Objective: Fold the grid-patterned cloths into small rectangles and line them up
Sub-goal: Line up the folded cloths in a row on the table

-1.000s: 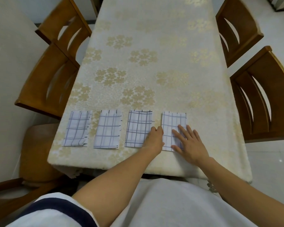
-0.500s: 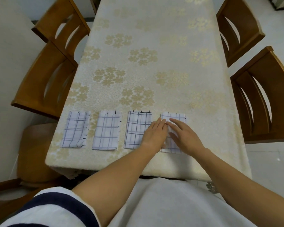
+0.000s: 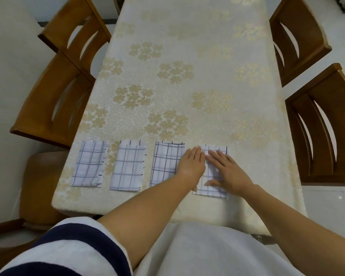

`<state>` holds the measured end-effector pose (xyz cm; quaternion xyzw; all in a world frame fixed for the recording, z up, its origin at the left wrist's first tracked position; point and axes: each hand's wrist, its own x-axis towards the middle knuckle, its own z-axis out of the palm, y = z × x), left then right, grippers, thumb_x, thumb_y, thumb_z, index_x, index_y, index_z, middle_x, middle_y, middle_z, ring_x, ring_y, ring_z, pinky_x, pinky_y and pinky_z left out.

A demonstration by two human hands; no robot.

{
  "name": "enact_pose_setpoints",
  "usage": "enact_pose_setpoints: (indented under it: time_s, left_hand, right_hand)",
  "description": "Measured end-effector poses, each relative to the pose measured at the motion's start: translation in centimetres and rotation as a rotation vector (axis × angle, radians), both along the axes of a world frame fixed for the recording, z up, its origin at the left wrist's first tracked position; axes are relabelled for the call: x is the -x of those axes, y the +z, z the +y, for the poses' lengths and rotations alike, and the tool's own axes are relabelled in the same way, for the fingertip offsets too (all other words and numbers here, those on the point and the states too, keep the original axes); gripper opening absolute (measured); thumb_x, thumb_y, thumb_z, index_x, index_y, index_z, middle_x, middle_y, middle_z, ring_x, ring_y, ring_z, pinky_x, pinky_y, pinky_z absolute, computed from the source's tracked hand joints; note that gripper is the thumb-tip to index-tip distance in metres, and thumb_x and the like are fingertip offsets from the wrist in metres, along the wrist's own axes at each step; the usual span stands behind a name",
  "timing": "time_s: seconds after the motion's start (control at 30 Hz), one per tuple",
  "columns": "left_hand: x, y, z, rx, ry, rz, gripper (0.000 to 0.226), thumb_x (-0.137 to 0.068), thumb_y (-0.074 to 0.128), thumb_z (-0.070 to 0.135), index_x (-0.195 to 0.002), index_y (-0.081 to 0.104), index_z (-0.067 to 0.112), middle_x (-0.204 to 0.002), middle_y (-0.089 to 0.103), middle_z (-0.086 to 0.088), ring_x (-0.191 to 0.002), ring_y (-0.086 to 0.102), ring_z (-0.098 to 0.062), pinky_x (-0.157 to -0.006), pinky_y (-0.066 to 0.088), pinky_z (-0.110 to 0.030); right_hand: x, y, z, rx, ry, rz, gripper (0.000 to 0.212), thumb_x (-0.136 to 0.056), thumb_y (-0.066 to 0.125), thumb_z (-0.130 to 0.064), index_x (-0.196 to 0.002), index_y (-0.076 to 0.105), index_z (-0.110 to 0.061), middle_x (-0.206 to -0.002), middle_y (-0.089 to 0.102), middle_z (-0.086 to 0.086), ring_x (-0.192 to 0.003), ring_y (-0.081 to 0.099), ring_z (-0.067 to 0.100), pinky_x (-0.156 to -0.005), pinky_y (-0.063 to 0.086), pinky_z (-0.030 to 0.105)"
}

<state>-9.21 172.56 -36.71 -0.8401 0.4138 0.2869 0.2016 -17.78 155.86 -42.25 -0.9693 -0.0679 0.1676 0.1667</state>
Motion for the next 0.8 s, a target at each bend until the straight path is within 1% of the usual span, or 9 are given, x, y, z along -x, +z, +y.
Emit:
enact_pose_setpoints:
  time_s: [0.1,0.17,0.33,0.43,0.5,0.57,0.63,0.7,0.8]
  left_hand:
    - [0.0,-0.5,-0.5,-0.029,-0.016,0.014,0.147,-0.068,0.089,0.046,-0.152,-0.019,-0.007,-0.161,-0.023,-0.027,-0.152,-0.015,-0.039,-0.126,-0.001,-0.048]
    - [0.0,-0.8,-0.8,-0.046,-0.022,0.011,0.152,-0.065,0.091,0.048,-0.15,-0.022,-0.008,-0.159,-0.026,-0.028,-0.151,-0.018,-0.04,-0.126,0.0,-0.048]
    - [0.3,-1.3,-0.9,-0.078,-0.006,0.011,0.161,-0.059,0.093,0.05,-0.148,-0.027,-0.007,-0.155,-0.035,-0.028,-0.148,-0.026,-0.041,-0.125,-0.004,-0.049]
    - [0.5,-1.0,-1.2,-0.066,0.022,0.01,0.16,-0.058,0.095,0.045,-0.148,-0.028,-0.007,-0.155,-0.035,-0.027,-0.148,-0.026,-0.04,-0.124,-0.007,-0.047]
    - [0.7,-0.7,-1.0,-0.055,0.02,-0.001,0.159,-0.059,0.094,0.046,-0.148,-0.027,-0.007,-0.157,-0.033,-0.026,-0.149,-0.025,-0.039,-0.124,-0.008,-0.046]
    - [0.8,-0.6,-0.5,-0.027,0.007,-0.017,0.154,-0.064,0.091,0.049,-0.15,-0.023,-0.006,-0.16,-0.028,-0.025,-0.15,-0.022,-0.038,-0.123,-0.009,-0.046]
    - [1.3,-0.5,0.4,0.032,-0.001,-0.033,0.143,-0.072,0.086,0.05,-0.153,-0.019,-0.005,-0.163,-0.022,-0.022,-0.152,-0.018,-0.036,-0.122,-0.009,-0.045]
    - [2.1,-0.3,1.5,0.116,-0.005,-0.004,0.131,-0.079,0.081,0.047,-0.156,-0.013,-0.002,-0.166,-0.014,-0.02,-0.154,-0.012,-0.034,-0.122,-0.008,-0.043]
    - [2.3,0.3,3.2,0.255,0.037,0.051,0.111,-0.088,0.071,0.049,-0.159,-0.001,0.004,-0.168,-0.002,-0.014,-0.155,-0.003,-0.029,-0.124,-0.002,-0.041]
  right_hand:
    - [0.1,0.2,-0.1,0.037,0.011,0.027,0.117,-0.072,0.035,-0.095,-0.158,-0.008,-0.029,-0.165,-0.015,-0.008,-0.15,-0.022,0.018,-0.124,-0.007,0.042]
    - [0.3,0.3,0.0,0.115,0.041,0.018,0.125,-0.067,0.032,-0.1,-0.156,-0.016,-0.027,-0.164,-0.023,-0.006,-0.149,-0.027,0.024,-0.122,-0.013,0.045]
    - [0.4,0.0,0.4,0.157,0.06,0.03,0.135,-0.061,0.031,-0.103,-0.157,-0.016,-0.021,-0.164,-0.022,0.002,-0.149,-0.026,0.031,-0.121,-0.009,0.052]
    - [0.2,0.2,0.5,0.196,0.056,0.056,0.137,-0.059,0.029,-0.105,-0.154,-0.023,-0.021,-0.162,-0.028,0.002,-0.146,-0.032,0.032,-0.12,-0.01,0.053]
    - [0.1,0.5,0.7,0.228,0.067,0.077,0.137,-0.059,0.026,-0.105,-0.152,-0.029,-0.021,-0.16,-0.032,0.003,-0.144,-0.035,0.032,-0.12,-0.012,0.053]
    - [0.1,0.6,0.8,0.272,0.081,0.099,0.136,-0.06,0.026,-0.104,-0.149,-0.033,-0.021,-0.159,-0.035,0.004,-0.143,-0.037,0.034,-0.12,-0.012,0.054]
    - [0.0,0.7,1.1,0.298,0.074,0.104,0.135,-0.061,0.029,-0.103,-0.15,-0.032,-0.02,-0.16,-0.033,0.006,-0.143,-0.035,0.037,-0.119,-0.013,0.056]
    - [-0.2,1.3,1.5,0.332,0.071,0.134,0.135,-0.063,0.034,-0.1,-0.15,-0.03,-0.019,-0.159,-0.033,0.008,-0.144,-0.032,0.039,-0.118,-0.015,0.057]
    - [-0.8,2.5,2.5,0.42,0.07,0.195,0.134,-0.067,0.042,-0.094,-0.151,-0.029,-0.017,-0.151,-0.04,0.006,-0.145,-0.03,0.038,-0.118,-0.016,0.055]
